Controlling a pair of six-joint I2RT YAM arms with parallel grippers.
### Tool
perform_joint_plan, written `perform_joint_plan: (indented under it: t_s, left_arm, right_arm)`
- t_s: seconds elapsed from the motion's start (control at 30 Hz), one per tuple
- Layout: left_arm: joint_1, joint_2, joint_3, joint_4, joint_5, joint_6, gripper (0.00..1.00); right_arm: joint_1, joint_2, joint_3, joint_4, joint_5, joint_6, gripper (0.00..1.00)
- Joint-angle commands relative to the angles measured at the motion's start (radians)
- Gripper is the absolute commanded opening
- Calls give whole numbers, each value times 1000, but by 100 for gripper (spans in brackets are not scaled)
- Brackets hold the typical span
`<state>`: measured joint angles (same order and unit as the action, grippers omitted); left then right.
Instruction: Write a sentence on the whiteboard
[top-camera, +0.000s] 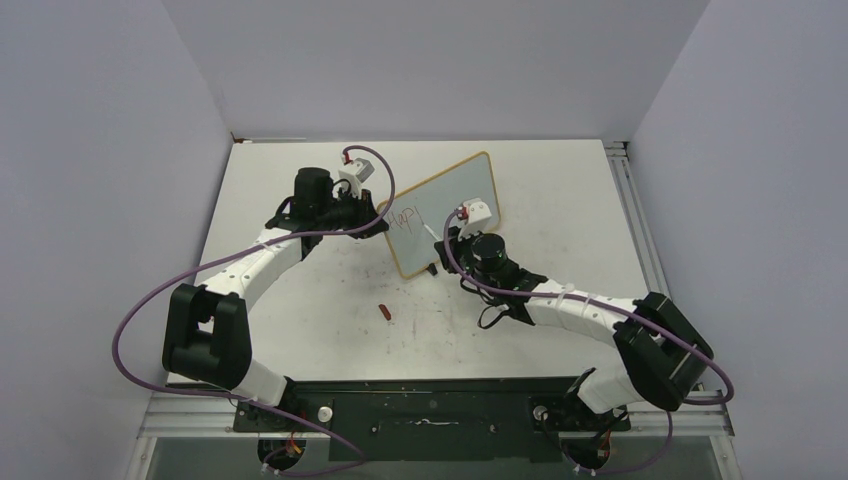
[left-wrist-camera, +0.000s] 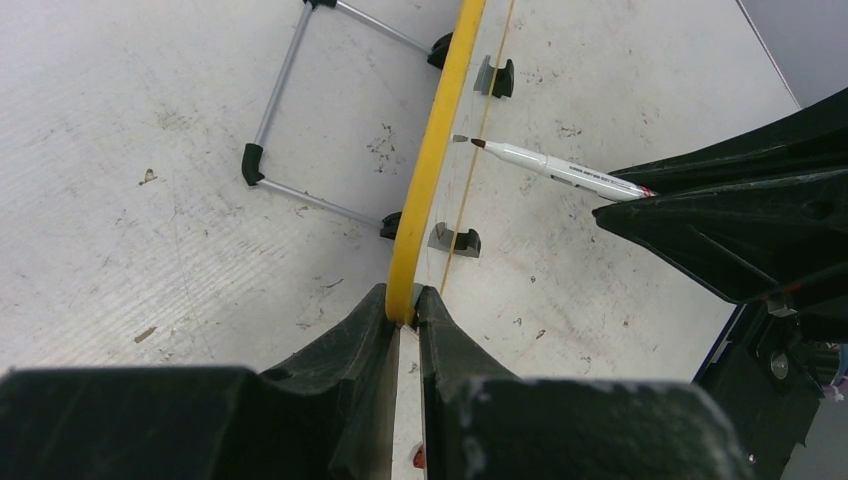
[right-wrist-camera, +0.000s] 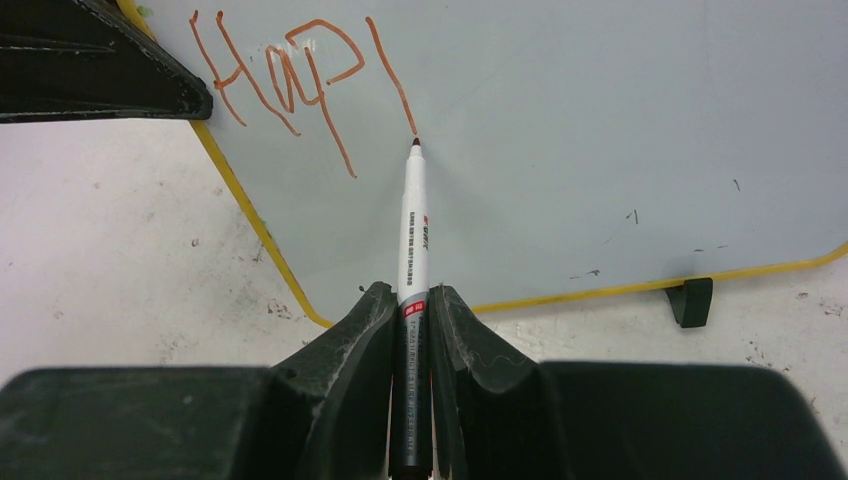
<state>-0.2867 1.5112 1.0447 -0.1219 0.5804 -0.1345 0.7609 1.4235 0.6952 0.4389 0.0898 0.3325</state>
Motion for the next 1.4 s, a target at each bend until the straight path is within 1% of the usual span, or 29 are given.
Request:
perform_joint_plan:
  t_s: [0.0,0.3,0.5,0.73,1.37]
  left_arm:
    - [-12,-19,29,-35,2,22,0]
    - [-13,-19,29,-35,0,21,0]
    - [-16,-19,28,-35,-1,21,0]
    - [-19,-16,29,-35,-3,22,0]
    - [-20,-16,31,-36,1,22,0]
  right_arm:
    - [9,-58,-5,6,0,14,5]
    - [14,-110,45,-2,-13,-14,5]
    - [13,-63,111,18,-25,-42,5]
    - [11,-8,151,43,-42,-49,5]
    - [5,30,150,51,-24,-52,5]
